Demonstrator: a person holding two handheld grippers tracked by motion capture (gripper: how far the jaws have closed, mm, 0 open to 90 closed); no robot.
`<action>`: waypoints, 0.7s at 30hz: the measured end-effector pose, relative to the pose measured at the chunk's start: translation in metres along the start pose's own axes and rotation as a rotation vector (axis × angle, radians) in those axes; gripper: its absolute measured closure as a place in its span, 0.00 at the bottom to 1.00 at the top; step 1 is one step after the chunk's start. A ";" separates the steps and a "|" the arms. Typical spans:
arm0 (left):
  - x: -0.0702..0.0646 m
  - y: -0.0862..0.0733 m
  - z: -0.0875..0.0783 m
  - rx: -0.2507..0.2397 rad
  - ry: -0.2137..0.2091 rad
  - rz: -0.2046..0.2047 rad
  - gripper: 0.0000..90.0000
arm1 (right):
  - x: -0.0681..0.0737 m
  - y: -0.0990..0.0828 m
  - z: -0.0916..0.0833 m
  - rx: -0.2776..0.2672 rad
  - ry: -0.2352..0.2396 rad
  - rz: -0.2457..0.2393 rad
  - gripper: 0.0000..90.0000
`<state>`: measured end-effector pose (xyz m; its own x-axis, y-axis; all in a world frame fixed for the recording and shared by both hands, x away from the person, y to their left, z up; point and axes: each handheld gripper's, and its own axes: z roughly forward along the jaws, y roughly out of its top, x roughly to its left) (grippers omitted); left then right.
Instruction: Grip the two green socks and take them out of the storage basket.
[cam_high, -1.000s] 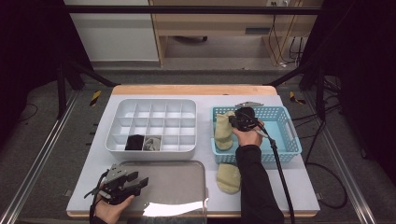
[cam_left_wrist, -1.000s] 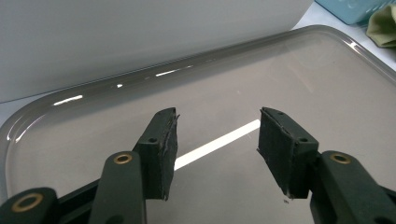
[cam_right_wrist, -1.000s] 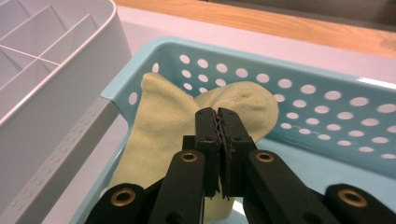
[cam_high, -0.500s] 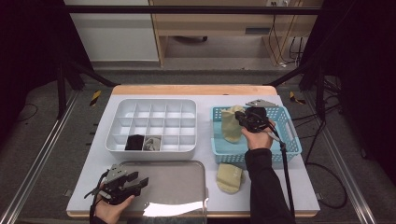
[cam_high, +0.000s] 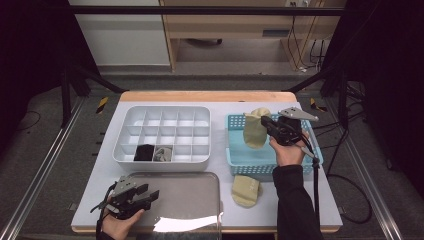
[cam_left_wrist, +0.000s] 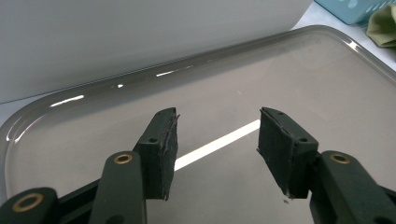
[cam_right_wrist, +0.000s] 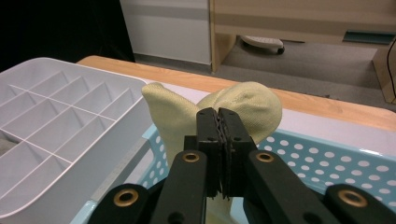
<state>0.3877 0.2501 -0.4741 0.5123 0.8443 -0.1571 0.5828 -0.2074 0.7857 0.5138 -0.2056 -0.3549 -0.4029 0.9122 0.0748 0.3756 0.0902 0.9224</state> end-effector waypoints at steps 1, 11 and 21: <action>0.000 0.000 0.000 0.001 0.001 0.000 0.51 | 0.000 0.000 -0.003 -0.008 0.002 -0.003 0.98; 0.000 0.000 0.000 0.003 0.001 0.002 0.52 | 0.009 0.004 -0.033 -0.103 0.042 -0.022 0.98; -0.001 0.000 0.001 0.003 0.001 0.003 0.52 | 0.029 -0.001 -0.067 -0.164 0.110 -0.055 0.98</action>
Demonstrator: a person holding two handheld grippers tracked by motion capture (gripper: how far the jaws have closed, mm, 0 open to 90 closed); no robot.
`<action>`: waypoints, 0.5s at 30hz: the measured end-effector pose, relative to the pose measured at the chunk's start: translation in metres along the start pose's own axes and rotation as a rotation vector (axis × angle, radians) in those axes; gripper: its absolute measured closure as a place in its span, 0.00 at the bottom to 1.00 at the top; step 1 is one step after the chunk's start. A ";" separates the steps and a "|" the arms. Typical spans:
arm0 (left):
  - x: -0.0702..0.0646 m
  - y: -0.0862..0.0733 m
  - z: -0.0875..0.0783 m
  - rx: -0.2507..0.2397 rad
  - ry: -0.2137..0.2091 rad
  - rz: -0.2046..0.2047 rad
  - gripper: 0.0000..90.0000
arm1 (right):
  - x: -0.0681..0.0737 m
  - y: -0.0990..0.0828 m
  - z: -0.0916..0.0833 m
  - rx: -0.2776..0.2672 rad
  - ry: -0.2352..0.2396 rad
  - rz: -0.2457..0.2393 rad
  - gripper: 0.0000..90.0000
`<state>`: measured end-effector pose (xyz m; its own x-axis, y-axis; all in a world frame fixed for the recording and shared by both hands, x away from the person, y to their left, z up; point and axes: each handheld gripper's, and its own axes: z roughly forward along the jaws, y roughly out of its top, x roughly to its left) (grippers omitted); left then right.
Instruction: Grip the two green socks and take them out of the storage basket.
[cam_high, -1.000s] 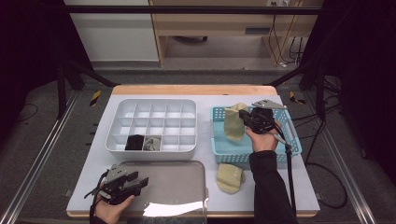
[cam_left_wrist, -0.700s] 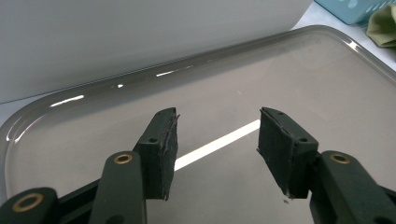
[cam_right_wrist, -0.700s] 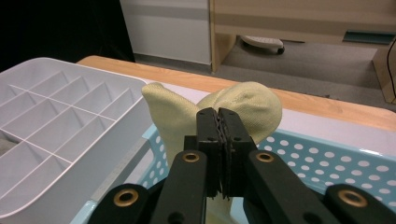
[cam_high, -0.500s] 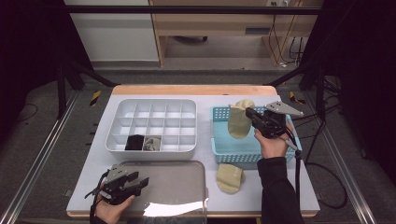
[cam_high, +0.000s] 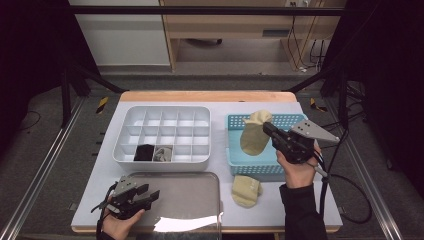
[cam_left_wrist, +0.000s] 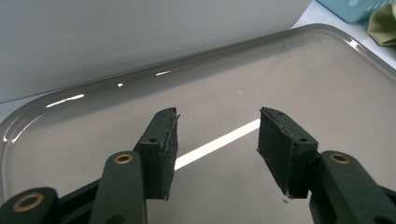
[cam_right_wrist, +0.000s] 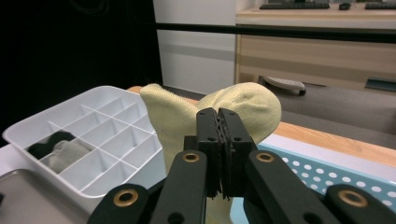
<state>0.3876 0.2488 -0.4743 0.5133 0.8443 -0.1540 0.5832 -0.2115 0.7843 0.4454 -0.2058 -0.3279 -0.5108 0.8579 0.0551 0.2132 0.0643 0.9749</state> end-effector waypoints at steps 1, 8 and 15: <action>0.000 0.000 0.000 0.000 0.000 0.001 0.52 | 0.003 -0.001 -0.003 -0.005 0.007 -0.001 0.98; 0.000 0.000 0.000 0.001 0.000 0.003 0.52 | 0.013 -0.011 -0.024 -0.015 0.036 -0.003 0.98; -0.001 0.000 -0.001 -0.003 0.000 0.001 0.52 | 0.021 -0.025 -0.043 0.007 0.044 -0.004 0.98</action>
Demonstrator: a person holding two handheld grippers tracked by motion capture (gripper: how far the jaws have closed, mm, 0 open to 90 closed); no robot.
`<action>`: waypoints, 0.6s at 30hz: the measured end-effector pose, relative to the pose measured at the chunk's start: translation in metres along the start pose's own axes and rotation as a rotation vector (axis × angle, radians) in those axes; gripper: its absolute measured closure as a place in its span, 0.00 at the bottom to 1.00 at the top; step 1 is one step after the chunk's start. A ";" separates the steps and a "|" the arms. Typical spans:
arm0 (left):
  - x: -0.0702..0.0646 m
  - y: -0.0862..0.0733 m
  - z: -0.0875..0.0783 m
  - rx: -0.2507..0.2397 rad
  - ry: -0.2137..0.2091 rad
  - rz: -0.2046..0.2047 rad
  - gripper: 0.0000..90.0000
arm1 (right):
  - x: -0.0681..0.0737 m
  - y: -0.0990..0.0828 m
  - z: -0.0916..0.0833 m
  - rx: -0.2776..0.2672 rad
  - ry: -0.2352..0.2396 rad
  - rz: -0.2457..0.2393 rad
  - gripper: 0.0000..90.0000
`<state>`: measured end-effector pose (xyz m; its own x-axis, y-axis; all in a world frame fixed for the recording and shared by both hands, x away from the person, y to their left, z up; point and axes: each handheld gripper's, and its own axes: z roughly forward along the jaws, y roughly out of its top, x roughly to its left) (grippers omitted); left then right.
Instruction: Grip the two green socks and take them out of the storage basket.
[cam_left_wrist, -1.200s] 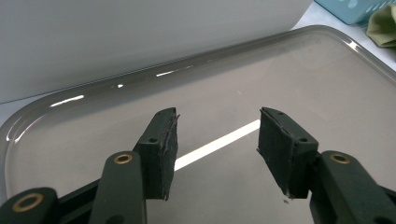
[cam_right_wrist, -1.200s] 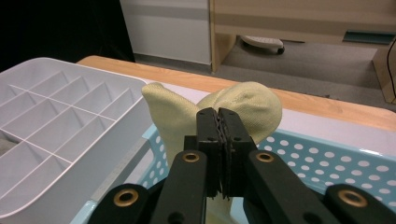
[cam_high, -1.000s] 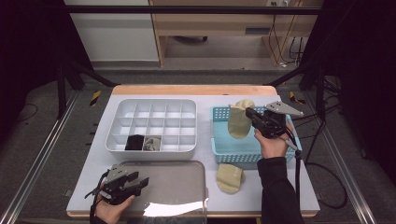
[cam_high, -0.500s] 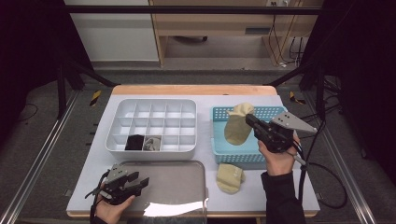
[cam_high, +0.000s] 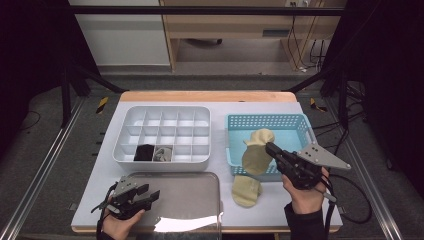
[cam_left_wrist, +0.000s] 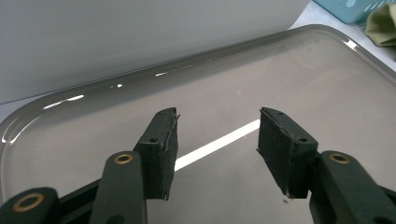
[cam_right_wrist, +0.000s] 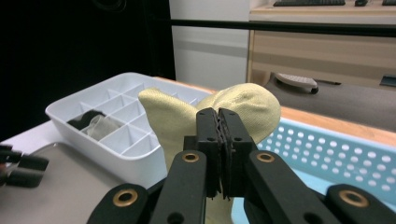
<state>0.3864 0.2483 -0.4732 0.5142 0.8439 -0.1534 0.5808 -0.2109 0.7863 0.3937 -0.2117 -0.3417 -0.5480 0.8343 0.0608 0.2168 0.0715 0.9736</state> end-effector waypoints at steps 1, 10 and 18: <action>0.000 0.000 0.000 -0.001 0.000 0.001 0.52 | 0.001 -0.002 -0.002 0.001 0.002 0.002 0.98; 0.000 0.000 -0.001 -0.006 0.000 0.001 0.52 | 0.008 -0.021 -0.018 0.027 0.018 -0.002 0.98; -0.001 0.000 -0.001 -0.005 0.001 0.001 0.52 | 0.001 -0.040 -0.028 0.058 -0.004 0.020 0.98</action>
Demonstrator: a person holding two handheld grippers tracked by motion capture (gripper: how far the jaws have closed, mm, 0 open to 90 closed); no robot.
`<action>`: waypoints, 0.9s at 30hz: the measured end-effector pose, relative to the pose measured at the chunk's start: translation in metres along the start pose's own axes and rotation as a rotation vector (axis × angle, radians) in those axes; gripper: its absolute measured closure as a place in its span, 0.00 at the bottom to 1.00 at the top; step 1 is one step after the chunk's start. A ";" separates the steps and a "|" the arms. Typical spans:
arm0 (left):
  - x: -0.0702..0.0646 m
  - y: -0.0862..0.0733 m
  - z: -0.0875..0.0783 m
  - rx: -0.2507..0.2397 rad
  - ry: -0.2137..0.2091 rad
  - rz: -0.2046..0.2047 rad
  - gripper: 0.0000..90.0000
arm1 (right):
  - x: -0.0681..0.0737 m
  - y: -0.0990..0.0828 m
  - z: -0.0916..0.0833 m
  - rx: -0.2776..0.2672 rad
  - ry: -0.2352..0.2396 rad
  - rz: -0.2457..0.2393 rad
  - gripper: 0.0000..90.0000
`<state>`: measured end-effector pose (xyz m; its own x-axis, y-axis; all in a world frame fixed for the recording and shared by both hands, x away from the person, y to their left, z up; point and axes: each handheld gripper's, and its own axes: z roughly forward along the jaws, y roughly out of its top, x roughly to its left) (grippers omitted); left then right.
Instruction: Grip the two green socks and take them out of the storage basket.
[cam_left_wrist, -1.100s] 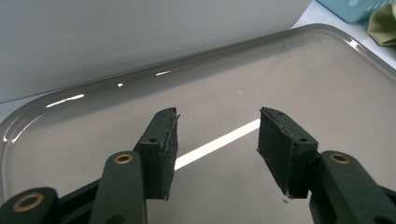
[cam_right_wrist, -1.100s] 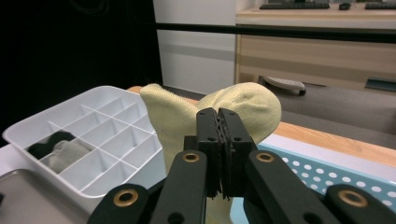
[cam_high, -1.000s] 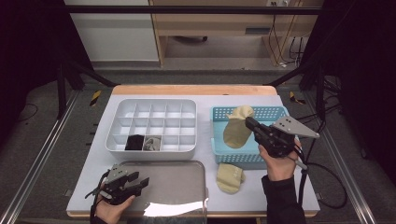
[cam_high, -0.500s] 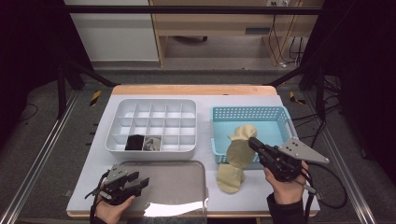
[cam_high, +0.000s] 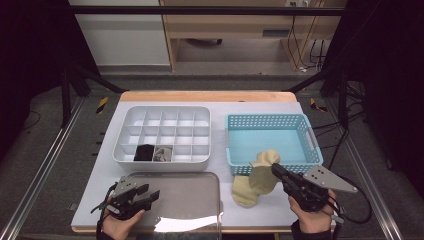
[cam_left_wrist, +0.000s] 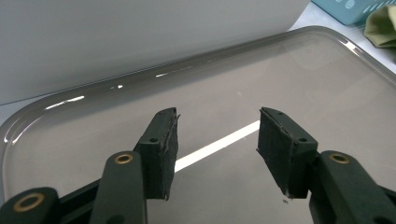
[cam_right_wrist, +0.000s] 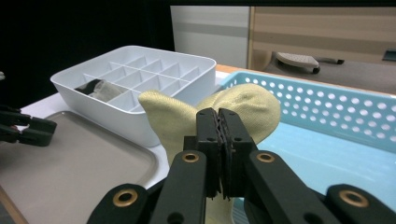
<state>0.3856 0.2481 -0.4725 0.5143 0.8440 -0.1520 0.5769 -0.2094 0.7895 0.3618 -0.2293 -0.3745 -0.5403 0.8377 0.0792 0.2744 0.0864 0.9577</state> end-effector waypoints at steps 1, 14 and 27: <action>0.000 0.000 0.000 -0.001 0.000 0.000 0.52 | -0.001 -0.002 -0.001 0.007 -0.005 0.000 0.98; 0.000 0.000 0.000 0.001 0.000 0.003 0.52 | -0.017 -0.021 -0.010 0.062 -0.077 0.018 0.98; -0.001 0.000 0.000 0.001 0.000 0.003 0.52 | -0.032 -0.038 -0.013 0.152 -0.138 0.052 0.98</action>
<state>0.3852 0.2478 -0.4724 0.5158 0.8434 -0.1501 0.5760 -0.2118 0.7895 0.3584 -0.2660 -0.4095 -0.4114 0.9081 0.0787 0.4211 0.1128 0.9000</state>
